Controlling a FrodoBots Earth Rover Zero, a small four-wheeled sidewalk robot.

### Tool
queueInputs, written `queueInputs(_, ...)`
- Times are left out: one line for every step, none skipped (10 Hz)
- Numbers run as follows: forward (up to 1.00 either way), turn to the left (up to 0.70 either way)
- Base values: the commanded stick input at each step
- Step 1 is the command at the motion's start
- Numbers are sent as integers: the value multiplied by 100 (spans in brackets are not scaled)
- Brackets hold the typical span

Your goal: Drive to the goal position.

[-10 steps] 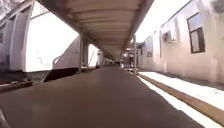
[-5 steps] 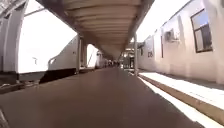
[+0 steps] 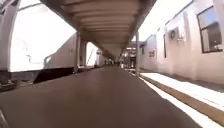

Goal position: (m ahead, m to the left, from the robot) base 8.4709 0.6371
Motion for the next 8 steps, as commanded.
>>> queueInputs(70,0)
queueInputs(70,0)
queueInputs(70,0)
queueInputs(70,0)
queueInputs(70,0)
queueInputs(70,0)
queueInputs(70,0)
queueInputs(70,0)
